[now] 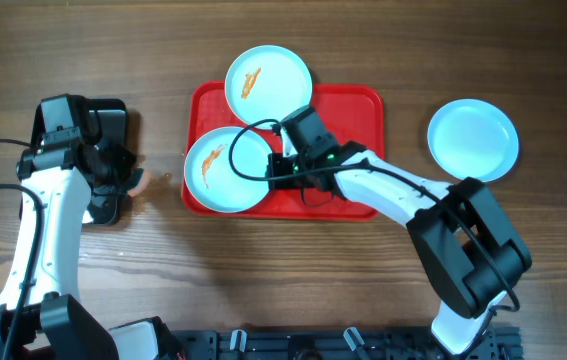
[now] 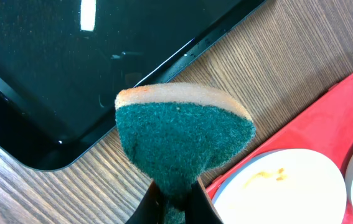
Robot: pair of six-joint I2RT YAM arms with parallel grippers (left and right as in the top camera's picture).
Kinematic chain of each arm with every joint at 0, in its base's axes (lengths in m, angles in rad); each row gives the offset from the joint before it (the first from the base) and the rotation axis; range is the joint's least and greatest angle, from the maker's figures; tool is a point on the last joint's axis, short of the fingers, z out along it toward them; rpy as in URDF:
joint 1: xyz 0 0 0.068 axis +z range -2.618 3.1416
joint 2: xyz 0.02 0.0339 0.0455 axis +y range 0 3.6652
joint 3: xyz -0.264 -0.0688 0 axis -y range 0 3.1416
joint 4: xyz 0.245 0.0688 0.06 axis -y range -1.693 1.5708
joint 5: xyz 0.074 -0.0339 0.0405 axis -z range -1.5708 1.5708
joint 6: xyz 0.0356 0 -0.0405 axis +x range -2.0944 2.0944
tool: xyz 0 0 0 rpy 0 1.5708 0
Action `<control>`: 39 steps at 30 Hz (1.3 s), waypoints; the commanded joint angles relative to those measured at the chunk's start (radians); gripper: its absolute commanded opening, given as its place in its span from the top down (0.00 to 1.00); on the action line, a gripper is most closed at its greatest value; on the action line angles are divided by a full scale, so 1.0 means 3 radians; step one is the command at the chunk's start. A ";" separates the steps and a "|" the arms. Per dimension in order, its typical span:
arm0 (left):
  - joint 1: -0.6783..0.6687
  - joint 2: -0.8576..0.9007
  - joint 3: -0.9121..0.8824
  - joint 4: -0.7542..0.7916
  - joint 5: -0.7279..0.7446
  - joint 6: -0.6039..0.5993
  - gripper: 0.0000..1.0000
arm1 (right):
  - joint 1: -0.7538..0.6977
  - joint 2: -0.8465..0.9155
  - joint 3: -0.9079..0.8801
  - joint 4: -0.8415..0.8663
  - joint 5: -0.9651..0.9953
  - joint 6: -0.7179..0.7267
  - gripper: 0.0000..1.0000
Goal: Clean dirty plates on tray and stack at the side
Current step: 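Move the right gripper to the top plate and drag it down-right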
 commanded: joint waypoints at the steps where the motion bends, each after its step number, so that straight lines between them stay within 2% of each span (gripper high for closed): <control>1: 0.0018 -0.0079 -0.0022 0.0010 0.0028 0.0065 0.96 | -0.0067 -0.0048 0.0217 -0.0212 -0.0043 0.0008 0.96; 7: 0.0018 -0.0079 -0.0022 0.0011 0.0028 0.0065 0.96 | -0.0229 -0.0314 0.0688 -0.0688 0.0558 -0.0303 0.95; 15: 0.0018 -0.0079 -0.0022 0.0020 0.0029 0.0065 0.96 | -0.0312 -0.0207 0.0799 -0.0061 0.0861 -0.0441 0.96; 25: -0.0005 -0.0079 -0.0023 0.0022 0.0028 0.0065 0.96 | -0.0319 0.0540 0.0799 0.0646 0.1005 -0.0326 0.96; 34: -0.0121 -0.0079 -0.0023 0.0033 0.0028 0.0066 0.96 | -0.0328 0.0755 0.0799 0.0575 0.1228 -0.0280 0.96; 39: -0.0123 -0.0079 -0.0023 0.0060 0.0028 0.0066 0.96 | -0.0329 0.0753 0.0800 0.0298 0.1292 -0.0294 0.96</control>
